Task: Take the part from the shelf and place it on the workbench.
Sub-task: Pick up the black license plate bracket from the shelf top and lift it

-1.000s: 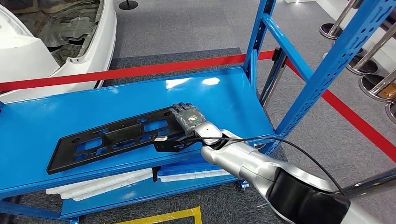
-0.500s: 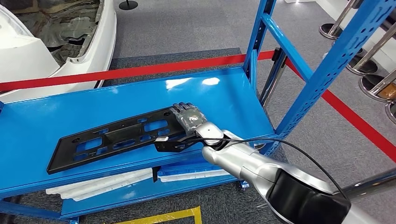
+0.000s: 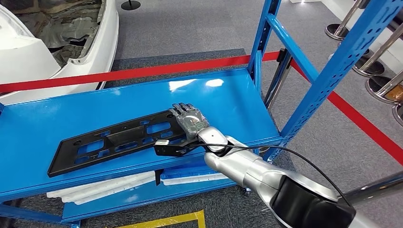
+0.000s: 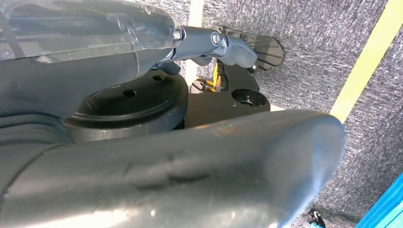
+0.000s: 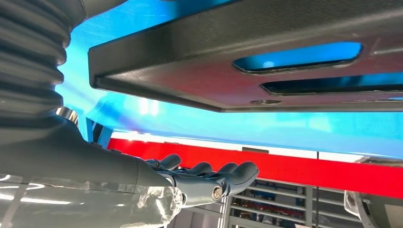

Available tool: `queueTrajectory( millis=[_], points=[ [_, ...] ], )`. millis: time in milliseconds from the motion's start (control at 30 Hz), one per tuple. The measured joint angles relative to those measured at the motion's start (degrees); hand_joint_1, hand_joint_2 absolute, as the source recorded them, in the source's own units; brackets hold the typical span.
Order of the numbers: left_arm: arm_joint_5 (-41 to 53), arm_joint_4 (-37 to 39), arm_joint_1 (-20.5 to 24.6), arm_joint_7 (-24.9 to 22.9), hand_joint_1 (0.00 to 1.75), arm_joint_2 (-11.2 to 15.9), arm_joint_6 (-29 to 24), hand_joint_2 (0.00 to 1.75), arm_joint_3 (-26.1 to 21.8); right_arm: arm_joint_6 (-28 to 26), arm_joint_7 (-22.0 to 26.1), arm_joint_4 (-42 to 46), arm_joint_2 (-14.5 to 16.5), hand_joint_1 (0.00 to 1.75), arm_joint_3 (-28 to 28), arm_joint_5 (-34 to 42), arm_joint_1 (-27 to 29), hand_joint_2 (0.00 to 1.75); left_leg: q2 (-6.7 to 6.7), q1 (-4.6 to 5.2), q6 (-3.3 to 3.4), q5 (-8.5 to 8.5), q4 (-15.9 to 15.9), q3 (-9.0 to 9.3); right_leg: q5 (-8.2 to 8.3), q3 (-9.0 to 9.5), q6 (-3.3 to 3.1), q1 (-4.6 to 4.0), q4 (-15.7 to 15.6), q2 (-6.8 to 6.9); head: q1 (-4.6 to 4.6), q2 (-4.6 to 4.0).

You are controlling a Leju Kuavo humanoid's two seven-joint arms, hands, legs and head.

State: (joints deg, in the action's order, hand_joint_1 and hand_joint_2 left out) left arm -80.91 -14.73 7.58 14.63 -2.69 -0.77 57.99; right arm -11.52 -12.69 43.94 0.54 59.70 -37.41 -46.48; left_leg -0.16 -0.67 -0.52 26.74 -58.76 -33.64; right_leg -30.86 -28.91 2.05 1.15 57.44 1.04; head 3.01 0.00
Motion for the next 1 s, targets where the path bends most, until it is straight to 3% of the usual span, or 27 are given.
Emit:
queueTrajectory(
  millis=[533,1000],
  points=[
    [0.0,0.0,0.0,0.1,0.00,0.0,0.0,0.00,0.0,-0.2,0.1,0.0,0.2,0.00,0.0,-0.2,0.1,1.75,0.00,0.00,0.00,0.00,0.0,0.00,0.00,0.00,0.00,0.00,0.0,0.00,0.00,0.00],
    [1.1,0.0,0.0,0.1,0.00,0.0,-0.1,0.00,0.0,-4.8,-2.3,0.5,0.3,0.00,-2.6,-3.8,1.0,1.75,0.01,0.00,0.00,0.00,0.0,0.00,0.00,-0.02,0.00,0.00,0.0,-0.01,0.00,0.00]
  ],
)
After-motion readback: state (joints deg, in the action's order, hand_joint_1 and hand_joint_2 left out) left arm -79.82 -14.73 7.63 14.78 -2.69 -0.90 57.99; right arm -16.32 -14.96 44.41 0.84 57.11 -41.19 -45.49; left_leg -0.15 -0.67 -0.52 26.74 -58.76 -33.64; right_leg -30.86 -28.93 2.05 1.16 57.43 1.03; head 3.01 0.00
